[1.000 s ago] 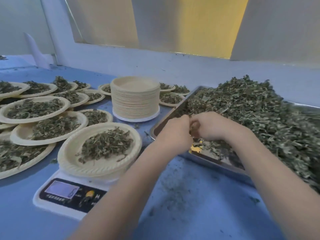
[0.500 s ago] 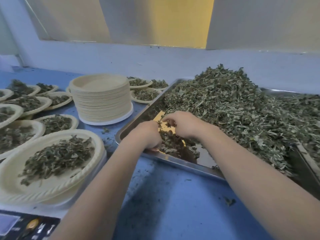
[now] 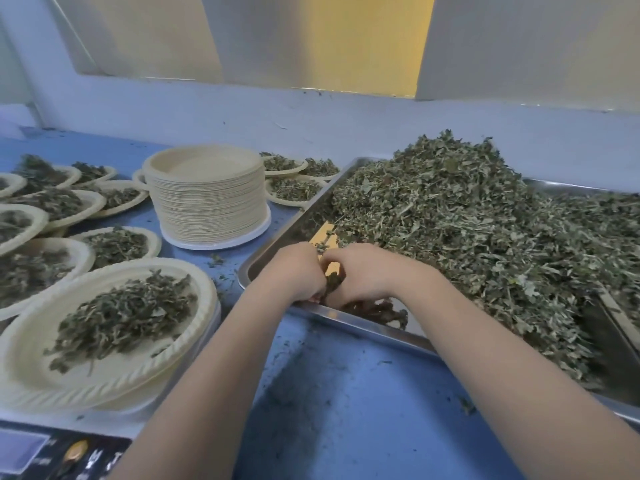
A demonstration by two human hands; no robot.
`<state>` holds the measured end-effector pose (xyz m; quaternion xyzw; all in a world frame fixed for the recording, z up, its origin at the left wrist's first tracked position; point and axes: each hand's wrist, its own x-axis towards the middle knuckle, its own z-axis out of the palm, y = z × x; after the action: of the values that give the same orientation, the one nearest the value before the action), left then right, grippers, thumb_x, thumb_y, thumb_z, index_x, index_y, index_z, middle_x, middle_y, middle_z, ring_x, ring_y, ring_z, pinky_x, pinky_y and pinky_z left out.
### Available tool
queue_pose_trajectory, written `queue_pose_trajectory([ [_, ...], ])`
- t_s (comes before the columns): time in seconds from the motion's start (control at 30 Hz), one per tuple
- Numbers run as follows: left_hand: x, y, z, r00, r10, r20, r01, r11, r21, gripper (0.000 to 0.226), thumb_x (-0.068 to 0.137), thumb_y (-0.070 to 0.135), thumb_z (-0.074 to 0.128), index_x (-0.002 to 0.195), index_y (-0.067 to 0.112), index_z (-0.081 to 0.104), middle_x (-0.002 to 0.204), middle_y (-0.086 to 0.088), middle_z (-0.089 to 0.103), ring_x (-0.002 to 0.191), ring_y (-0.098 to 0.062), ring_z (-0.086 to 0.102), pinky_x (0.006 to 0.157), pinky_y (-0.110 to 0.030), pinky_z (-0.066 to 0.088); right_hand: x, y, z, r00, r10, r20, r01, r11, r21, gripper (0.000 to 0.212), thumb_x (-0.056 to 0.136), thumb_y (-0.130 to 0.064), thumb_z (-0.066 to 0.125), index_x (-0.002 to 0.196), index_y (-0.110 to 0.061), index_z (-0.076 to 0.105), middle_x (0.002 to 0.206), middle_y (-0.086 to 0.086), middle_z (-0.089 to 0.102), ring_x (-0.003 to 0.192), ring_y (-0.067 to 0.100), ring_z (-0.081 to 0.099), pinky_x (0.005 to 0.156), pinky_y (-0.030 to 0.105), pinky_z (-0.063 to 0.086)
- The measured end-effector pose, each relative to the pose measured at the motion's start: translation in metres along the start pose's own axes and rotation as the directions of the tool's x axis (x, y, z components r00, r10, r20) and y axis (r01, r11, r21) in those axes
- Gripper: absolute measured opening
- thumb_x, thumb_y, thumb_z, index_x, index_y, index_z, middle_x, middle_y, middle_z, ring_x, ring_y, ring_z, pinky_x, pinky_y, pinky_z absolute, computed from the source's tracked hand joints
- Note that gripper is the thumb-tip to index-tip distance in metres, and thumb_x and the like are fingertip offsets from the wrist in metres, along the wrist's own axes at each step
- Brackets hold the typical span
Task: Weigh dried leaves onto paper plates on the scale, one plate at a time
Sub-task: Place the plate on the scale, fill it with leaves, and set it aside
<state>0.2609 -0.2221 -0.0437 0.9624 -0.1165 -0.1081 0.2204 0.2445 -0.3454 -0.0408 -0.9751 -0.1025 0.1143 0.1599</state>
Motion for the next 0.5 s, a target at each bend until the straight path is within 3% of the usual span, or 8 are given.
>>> queue_pose_trajectory([
  [0.03,0.0,0.0,0.0,1.0,0.006,-0.008,-0.006,1.0,0.002,0.006,0.075,0.001,0.062,0.076,0.007,0.06,0.062,-0.005,0.056,0.053,-0.015,0.05,0.042,-0.023,0.038,0.002,-0.002,0.002,0.999,-0.009,-0.033,0.01,0.999,0.049,0.026,0.074,-0.023,0.074,0.09,-0.031,0.055,0.08,-0.001,0.057,0.055,0.016,0.066,0.048,0.025,0.052],
  [0.1,-0.003,0.002,-0.001,1.0,0.013,-0.017,-0.013,0.999,-0.029,0.014,0.078,0.001,0.058,0.068,0.009,0.054,0.066,-0.007,0.061,0.052,-0.015,0.053,0.041,-0.021,0.038,0.003,-0.004,0.004,0.997,0.008,-0.077,0.002,0.991,0.134,0.029,0.077,-0.012,0.074,0.072,-0.032,0.053,0.074,-0.005,0.06,0.044,0.009,0.062,0.045,0.02,0.052],
  [0.17,-0.008,0.006,-0.002,0.997,0.036,-0.062,-0.039,0.998,-0.055,0.008,0.085,0.003,0.054,0.085,0.002,0.062,0.083,-0.012,0.064,0.074,-0.024,0.064,0.053,-0.024,0.042,0.001,-0.005,0.002,0.991,0.031,-0.13,-0.008,0.985,0.174,0.031,0.078,-0.01,0.074,0.067,-0.032,0.055,0.073,-0.007,0.061,0.044,0.003,0.06,0.047,0.013,0.049],
  [0.23,-0.014,0.009,-0.004,0.99,0.039,-0.134,-0.049,0.996,-0.075,0.019,0.089,0.007,0.051,0.103,0.001,0.063,0.102,-0.018,0.065,0.099,-0.03,0.062,0.068,-0.028,0.042,-0.002,-0.009,-0.005,0.98,0.053,-0.194,-0.018,0.984,0.178,0.021,0.078,-0.012,0.075,0.073,-0.027,0.061,0.076,-0.006,0.062,0.052,0.003,0.062,0.049,0.01,0.049],
  [0.27,-0.016,0.01,-0.007,0.985,0.038,-0.169,-0.054,0.994,-0.093,0.022,0.09,0.007,0.051,0.109,0.003,0.062,0.109,-0.016,0.064,0.103,-0.029,0.06,0.073,-0.029,0.043,-0.005,-0.012,-0.01,0.973,0.061,-0.221,-0.015,0.979,0.203,0.015,0.078,-0.012,0.075,0.08,-0.023,0.065,0.079,-0.004,0.065,0.055,0.007,0.066,0.055,0.015,0.054],
  [0.37,-0.029,0.009,-0.026,0.961,0.055,-0.271,-0.097,0.985,-0.145,0.024,0.089,0.003,0.051,0.111,0.004,0.062,0.11,-0.013,0.064,0.099,-0.026,0.059,0.075,-0.03,0.045,-0.011,-0.028,-0.025,0.954,0.049,-0.295,0.026,0.969,0.247,0.017,0.077,-0.011,0.074,0.09,-0.02,0.069,0.08,-0.001,0.069,0.053,0.007,0.068,0.059,0.024,0.059],
  [0.43,-0.043,0.001,-0.045,0.938,0.058,-0.343,-0.112,0.984,-0.139,0.023,0.088,0.001,0.05,0.107,0.003,0.063,0.106,-0.013,0.065,0.089,-0.024,0.058,0.069,-0.028,0.043,-0.014,-0.048,-0.032,0.942,-0.011,-0.335,0.094,0.967,0.235,0.018,0.077,-0.013,0.074,0.09,-0.023,0.066,0.076,-0.003,0.069,0.051,0.004,0.066,0.051,0.016,0.054],
  [0.5,-0.06,-0.013,-0.064,0.916,0.041,-0.398,-0.096,0.988,-0.119,0.024,0.087,0.001,0.049,0.106,0.002,0.063,0.106,-0.014,0.065,0.093,-0.026,0.059,0.071,-0.029,0.043,-0.014,-0.076,-0.036,0.927,-0.084,-0.364,0.16,0.97,0.185,0.019,0.077,-0.017,0.074,0.092,-0.025,0.065,0.069,-0.006,0.065,0.055,0.001,0.065,0.041,0.005,0.04],
])
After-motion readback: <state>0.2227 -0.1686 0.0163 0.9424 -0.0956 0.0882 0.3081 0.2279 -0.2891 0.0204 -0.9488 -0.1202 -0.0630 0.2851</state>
